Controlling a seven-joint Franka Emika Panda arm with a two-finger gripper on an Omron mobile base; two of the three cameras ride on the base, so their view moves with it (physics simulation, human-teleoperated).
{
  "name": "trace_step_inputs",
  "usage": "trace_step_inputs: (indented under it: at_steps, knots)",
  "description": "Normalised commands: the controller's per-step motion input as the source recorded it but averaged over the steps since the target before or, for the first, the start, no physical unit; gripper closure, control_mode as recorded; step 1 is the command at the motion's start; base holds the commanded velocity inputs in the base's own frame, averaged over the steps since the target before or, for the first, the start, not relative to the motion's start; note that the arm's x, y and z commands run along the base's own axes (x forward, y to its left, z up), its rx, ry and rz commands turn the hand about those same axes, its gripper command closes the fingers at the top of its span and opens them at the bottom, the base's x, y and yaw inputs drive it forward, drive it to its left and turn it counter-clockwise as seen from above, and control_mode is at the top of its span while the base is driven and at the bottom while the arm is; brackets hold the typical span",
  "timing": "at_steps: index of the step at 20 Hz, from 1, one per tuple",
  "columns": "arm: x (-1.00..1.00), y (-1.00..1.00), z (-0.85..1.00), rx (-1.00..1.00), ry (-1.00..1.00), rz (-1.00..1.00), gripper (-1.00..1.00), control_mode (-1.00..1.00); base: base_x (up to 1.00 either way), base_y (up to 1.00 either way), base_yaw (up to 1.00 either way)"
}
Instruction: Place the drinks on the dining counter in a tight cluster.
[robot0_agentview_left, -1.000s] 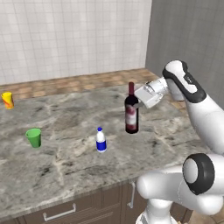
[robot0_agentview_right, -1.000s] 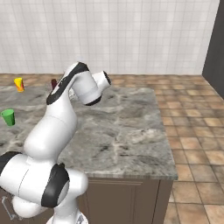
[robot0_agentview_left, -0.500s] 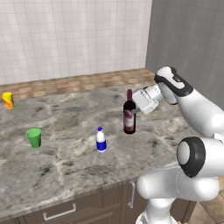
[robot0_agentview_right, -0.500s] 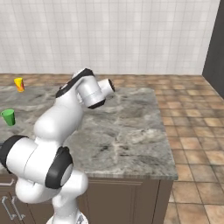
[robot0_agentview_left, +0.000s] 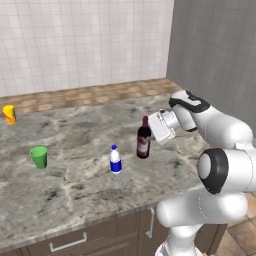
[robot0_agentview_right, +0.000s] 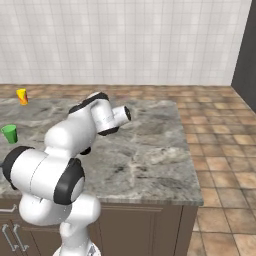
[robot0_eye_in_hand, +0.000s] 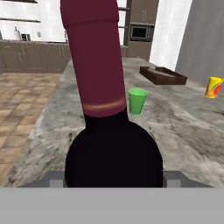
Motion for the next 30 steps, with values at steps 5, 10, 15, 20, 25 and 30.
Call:
trace_step_inputs:
  at_steps: [5,10,15,20,25,30]
  knots:
    - [0.04,0.22,-0.27,0.03,-0.03,0.0,1.0,-1.0,0.0,0.0,0.0]
    - [0.0,0.22,-0.17,0.0,0.0,0.0,1.0,-1.0,0.0,0.0,0.0]
    - [0.0,0.22,-0.21,0.0,0.0,0.0,1.0,-1.0,0.0,0.0,0.0]
    - [0.0,0.17,-0.21,0.0,0.0,0.0,1.0,-1.0,0.0,0.0,0.0]
    - [0.0,0.17,-0.18,0.02,0.0,0.0,1.0,-1.0,0.0,0.0,0.0]
    - [0.04,0.07,-0.11,0.04,0.0,-0.01,1.0,-1.0,0.0,0.0,0.0]
